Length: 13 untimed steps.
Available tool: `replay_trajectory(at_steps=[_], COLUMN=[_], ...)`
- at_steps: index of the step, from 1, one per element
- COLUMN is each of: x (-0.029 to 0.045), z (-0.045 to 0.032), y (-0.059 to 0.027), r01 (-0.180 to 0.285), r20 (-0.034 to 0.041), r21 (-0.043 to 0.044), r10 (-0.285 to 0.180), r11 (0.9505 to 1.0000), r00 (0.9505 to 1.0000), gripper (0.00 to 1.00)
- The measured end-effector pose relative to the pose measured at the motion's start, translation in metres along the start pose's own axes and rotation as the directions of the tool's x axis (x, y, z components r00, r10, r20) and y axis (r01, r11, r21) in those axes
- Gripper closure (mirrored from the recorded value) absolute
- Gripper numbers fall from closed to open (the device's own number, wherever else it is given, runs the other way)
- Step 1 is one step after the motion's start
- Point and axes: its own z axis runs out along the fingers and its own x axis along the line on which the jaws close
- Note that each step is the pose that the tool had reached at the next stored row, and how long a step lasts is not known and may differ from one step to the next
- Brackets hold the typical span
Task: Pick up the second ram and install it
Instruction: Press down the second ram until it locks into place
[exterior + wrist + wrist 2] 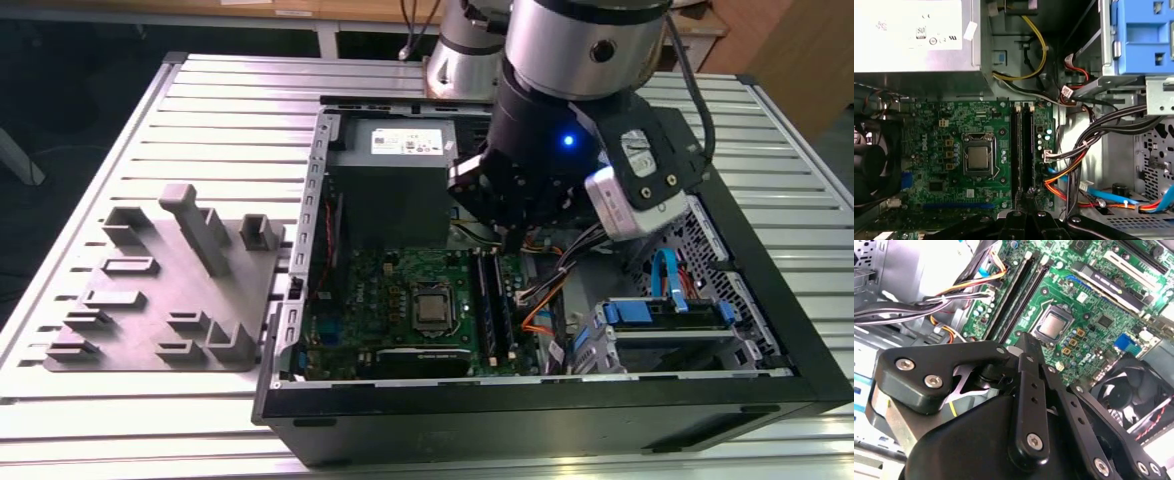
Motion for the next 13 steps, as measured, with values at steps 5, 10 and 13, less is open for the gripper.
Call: replay_trajectory(at_steps=[5,10,13], x=[-0.0023,-0.0055,-0.0061], z=[0.0086,0.0146,0.0148], y=[-0.0025,-0.0037,-0.0038], r01=[0.000,0.000,0.000], r20=[-0.0031,-0.0057,-0.0062], r21=[0.0001,0.0001,0.0004], r10=[0.000,0.000,0.000], r11=[1.0000,1.0000,1.0000], r00=[1.0000,1.0000,1.0000], gripper=[0.93,0.93,0.93])
